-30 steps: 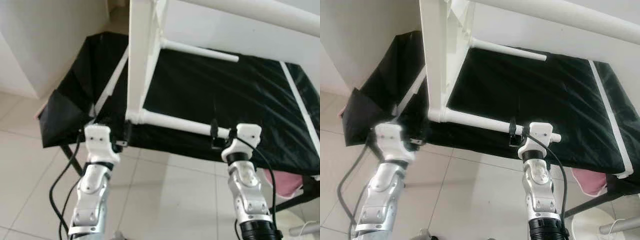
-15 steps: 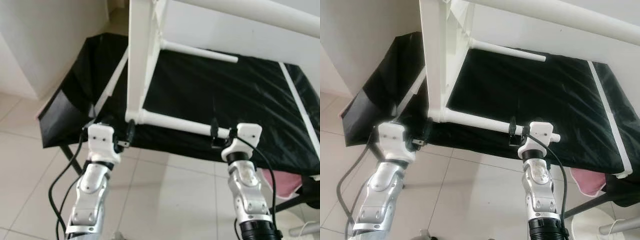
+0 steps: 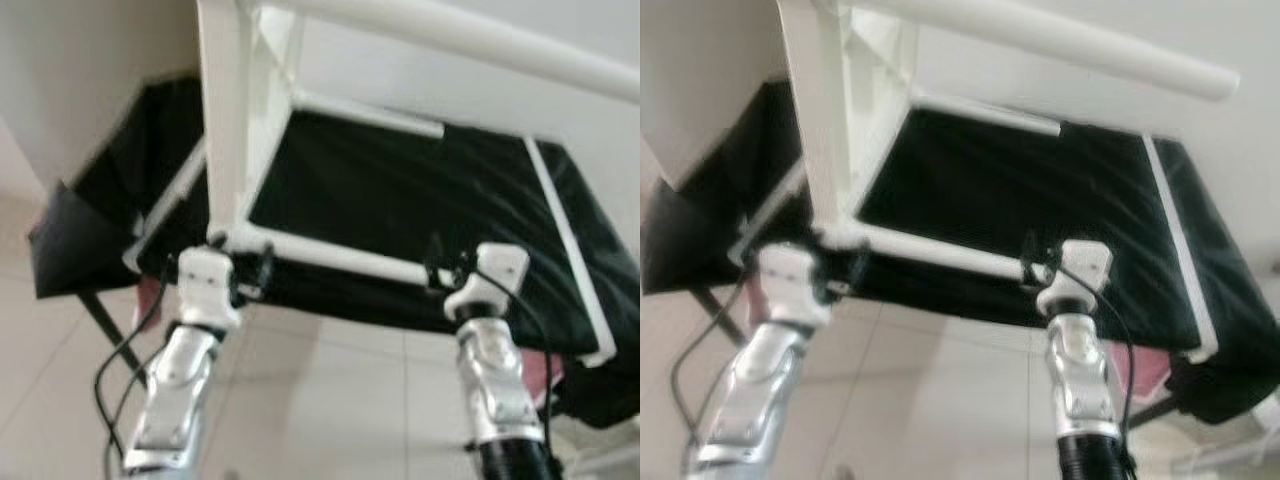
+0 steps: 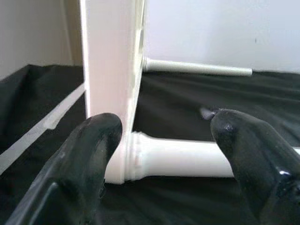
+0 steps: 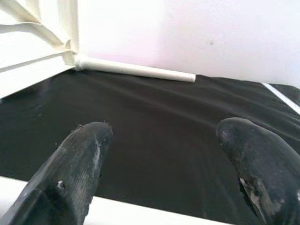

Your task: Building children table

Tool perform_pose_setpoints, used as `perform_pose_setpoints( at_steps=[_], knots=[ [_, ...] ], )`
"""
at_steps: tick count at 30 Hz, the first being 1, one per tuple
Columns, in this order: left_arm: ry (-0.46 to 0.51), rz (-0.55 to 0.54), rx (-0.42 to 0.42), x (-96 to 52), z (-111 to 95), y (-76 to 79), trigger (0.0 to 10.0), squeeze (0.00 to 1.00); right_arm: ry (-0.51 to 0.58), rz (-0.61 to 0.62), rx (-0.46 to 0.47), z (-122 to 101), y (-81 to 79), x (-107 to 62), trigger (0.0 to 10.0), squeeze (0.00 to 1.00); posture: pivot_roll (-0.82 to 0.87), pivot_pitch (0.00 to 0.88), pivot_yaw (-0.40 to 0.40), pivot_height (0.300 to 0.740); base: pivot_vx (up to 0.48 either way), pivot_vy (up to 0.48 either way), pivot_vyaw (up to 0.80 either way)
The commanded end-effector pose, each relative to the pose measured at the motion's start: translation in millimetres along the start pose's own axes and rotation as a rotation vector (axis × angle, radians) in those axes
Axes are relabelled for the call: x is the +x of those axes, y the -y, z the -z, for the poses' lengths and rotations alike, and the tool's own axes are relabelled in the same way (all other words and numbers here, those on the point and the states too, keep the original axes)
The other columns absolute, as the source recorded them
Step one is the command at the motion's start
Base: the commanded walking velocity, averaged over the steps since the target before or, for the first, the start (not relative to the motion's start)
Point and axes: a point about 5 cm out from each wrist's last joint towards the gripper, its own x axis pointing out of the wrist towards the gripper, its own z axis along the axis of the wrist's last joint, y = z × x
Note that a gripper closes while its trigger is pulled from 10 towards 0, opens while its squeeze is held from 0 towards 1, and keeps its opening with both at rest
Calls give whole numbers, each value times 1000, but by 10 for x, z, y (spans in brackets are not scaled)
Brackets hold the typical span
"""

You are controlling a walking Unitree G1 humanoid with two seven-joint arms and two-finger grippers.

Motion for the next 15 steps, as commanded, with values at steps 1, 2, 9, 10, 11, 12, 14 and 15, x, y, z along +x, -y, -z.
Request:
perform_pose_setpoints(
  at_steps=[1, 2, 9, 10, 11, 12, 14, 15],
  knots=[
    [-5, -8, -7, 4, 12, 54, 10000, 0, -7, 25, -9, 8, 90, -15, 10000, 0, 94, 67, -80, 740, 0, 0, 0],
    [-10, -24, -6, 8, 15, 45, 10000, 0, -7, 23, -9, 9, 86, -17, 10000, 0, 94, 67, -80, 740, 0, 0, 0],
    [-14, -37, -37, 20, -5, 39, 10000, 0, -12, 4, -16, 10, 49, -23, 10000, 0, 94, 70, -82, 740, 0, 0, 0],
    [-17, -30, -35, 20, -6, 43, 10000, 0, -12, 2, -16, 9, 47, -23, 10000, 0, 94, 70, -82, 740, 0, 0, 0],
    [-16, -18, -39, 17, -11, 53, 10000, 0, -11, -1, -16, 7, 45, -22, 10000, 0, 95, 71, -81, 740, 0, 0, 0],
    [-16, -18, -39, 17, -11, 53, 10000, 0, -11, -1, -16, 7, 45, -22, 10000, 0, 95, 71, -81, 740, 0, 0, 0],
    [-19, -3, -41, 12, -11, 63, 10000, 0, -11, -4, -16, 3, 45, -22, 10000, 0, 94, 72, -81, 740, 0, 0, 0],
    [-26, 14, -50, 1, -8, 75, 10000, 0, -7, -12, -25, -8, 44, -21, 10000, 0, 93, 74, -81, 740, 0, 0, 0]
  ],
)
